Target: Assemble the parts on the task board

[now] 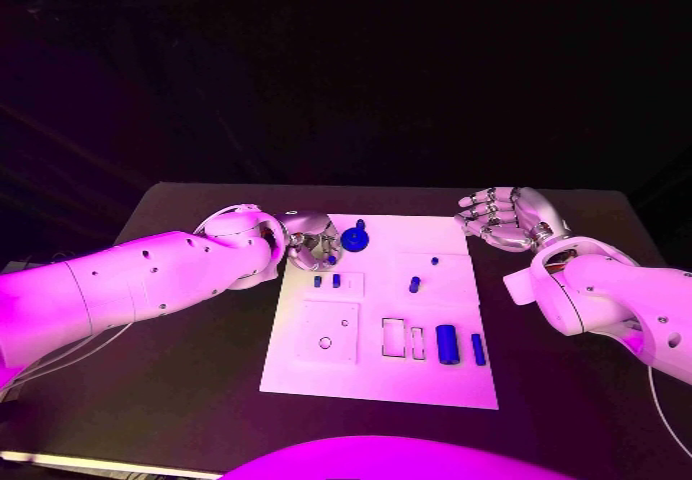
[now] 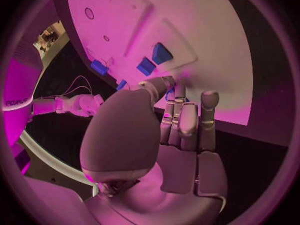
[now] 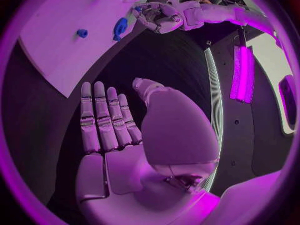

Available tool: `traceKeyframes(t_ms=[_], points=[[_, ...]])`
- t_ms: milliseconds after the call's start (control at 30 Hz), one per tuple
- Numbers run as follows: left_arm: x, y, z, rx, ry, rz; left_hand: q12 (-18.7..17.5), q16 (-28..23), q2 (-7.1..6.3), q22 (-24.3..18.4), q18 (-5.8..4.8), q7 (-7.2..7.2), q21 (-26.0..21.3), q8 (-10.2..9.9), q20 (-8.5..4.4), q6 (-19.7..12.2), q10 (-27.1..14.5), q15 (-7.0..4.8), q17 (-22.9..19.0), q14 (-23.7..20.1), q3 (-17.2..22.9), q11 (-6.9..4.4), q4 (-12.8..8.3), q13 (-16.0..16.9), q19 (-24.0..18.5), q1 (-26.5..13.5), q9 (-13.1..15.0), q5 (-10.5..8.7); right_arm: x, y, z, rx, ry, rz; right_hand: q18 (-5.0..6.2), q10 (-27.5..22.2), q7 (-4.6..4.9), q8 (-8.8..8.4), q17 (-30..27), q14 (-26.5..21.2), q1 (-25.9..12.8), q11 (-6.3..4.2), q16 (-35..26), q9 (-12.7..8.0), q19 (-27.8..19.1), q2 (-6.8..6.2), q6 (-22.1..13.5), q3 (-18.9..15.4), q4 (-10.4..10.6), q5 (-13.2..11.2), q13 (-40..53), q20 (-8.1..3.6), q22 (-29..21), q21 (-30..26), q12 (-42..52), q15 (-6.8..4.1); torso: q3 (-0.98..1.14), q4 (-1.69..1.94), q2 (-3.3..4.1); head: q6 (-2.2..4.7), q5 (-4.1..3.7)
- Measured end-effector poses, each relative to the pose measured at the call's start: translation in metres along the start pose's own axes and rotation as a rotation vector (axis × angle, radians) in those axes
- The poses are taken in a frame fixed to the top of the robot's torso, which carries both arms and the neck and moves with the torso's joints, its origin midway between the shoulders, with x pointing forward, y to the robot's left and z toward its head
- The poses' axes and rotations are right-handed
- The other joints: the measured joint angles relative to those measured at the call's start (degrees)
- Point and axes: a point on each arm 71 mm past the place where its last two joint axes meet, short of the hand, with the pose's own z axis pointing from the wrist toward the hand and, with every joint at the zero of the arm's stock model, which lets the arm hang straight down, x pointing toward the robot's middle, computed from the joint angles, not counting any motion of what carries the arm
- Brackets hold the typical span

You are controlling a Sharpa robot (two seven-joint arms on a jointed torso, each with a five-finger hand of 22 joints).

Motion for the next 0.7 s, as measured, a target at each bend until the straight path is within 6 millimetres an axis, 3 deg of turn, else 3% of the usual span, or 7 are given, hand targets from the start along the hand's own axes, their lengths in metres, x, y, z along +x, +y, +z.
traceKeyframes(t_ms=[467,700], points=[[0.0004,0.0005,-0.0007,-0.001,-0.001,-0.005,0.0,0.0,-0.08,-0.06,0.0,0.09,0.0,-0.83,0.0,-0.49,-0.11,0.0,-0.17,0.0,0.0,0.1,0.0,0.48,0.0,-0.08,-0.08,0.0,0.0007,-0.0008,-0.0002,0.003,0.001,0.0,0.0,-0.03,0.0,0.0,-0.29,-0.03,0.0,0.03,-0.03,-0.25,-0.07,0.0,0.0,-0.01,0.0,0.0,-0.07,0.07,-0.34,-0.19,-0.24,0.03,-0.02,0.02,0.0,0.08,-0.04],[0.0004,0.0018,-0.0016,-0.003,-0.001,-0.006,0.0,0.0,-0.23,-0.45,0.0,0.47,-0.44,-2.29,0.0,-1.79,-0.1,0.23,-0.64,-0.23,0.0,0.1,0.0,0.97,0.0,-0.23,-0.51,0.0,0.0008,-0.0011,-0.0003,0.004,0.0,0.0,0.0,-0.62,0.0,-0.52,-1.85,-1.26,0.0,0.62,-0.37,-1.04,-3.73,0.0,0.0,0.08,-0.89,0.0,-0.07,0.73,-2.69,-0.21,-0.89,0.63,-0.02,0.02,0.01,0.05,-0.13]])
